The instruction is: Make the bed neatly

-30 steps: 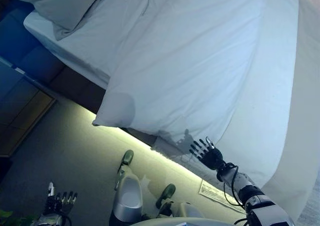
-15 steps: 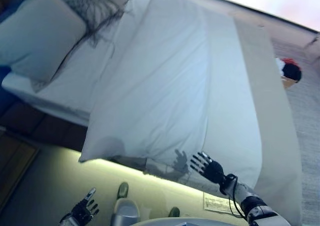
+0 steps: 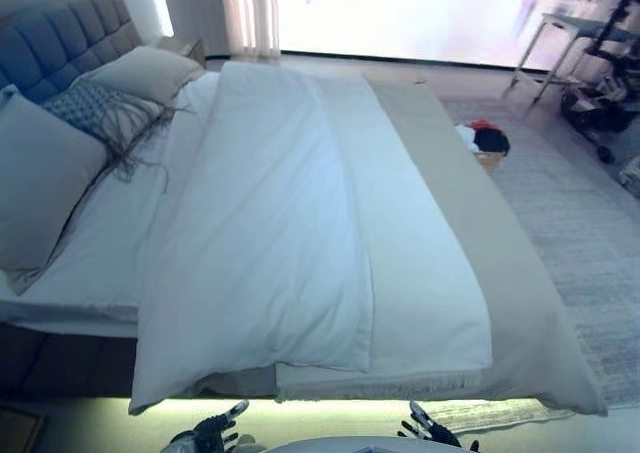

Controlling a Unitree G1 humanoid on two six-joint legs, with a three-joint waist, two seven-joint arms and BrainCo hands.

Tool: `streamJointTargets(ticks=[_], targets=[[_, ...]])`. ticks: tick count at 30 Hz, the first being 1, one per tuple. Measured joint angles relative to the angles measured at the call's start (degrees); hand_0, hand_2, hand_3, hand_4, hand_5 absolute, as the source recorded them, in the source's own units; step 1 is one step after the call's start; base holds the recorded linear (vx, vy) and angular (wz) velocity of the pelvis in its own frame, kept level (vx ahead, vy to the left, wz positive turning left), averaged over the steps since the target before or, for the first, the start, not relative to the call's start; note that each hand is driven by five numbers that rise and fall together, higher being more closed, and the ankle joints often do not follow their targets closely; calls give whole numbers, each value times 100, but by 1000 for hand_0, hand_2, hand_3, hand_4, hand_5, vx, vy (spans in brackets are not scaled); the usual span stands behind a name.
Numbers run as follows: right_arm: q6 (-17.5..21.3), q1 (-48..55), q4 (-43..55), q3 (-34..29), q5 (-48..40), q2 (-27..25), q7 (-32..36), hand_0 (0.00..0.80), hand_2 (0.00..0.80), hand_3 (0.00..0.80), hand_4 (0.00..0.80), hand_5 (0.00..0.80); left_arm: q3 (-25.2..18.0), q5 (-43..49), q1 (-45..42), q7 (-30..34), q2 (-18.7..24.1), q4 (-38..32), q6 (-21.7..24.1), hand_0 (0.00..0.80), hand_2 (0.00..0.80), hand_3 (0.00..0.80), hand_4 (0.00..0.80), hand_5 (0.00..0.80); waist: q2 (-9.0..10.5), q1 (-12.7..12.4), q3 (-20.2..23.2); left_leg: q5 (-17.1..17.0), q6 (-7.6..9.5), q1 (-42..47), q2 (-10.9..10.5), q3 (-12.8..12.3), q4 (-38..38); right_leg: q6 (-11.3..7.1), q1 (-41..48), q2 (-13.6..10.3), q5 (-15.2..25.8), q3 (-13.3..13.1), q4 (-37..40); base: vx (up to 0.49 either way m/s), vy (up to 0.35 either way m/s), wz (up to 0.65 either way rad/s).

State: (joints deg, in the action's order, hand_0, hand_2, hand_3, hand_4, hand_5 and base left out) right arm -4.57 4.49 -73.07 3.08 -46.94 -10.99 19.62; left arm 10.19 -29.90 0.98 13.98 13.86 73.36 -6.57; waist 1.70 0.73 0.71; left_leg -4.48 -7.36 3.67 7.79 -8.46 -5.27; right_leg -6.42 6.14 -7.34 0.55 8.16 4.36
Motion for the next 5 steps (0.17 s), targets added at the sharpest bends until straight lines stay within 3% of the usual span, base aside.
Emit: streamJointTargets(ticks=[5], targets=[[99,-53,-135,-160,504,-36,-403,0,0,0,0,0,328,176,-3,-60,-100,9,-1,0,0,0,0,0,-170,15,57,50,15,177,-5,-223,-4,-14,25,-8,33,-231,-3,56,20,-20]])
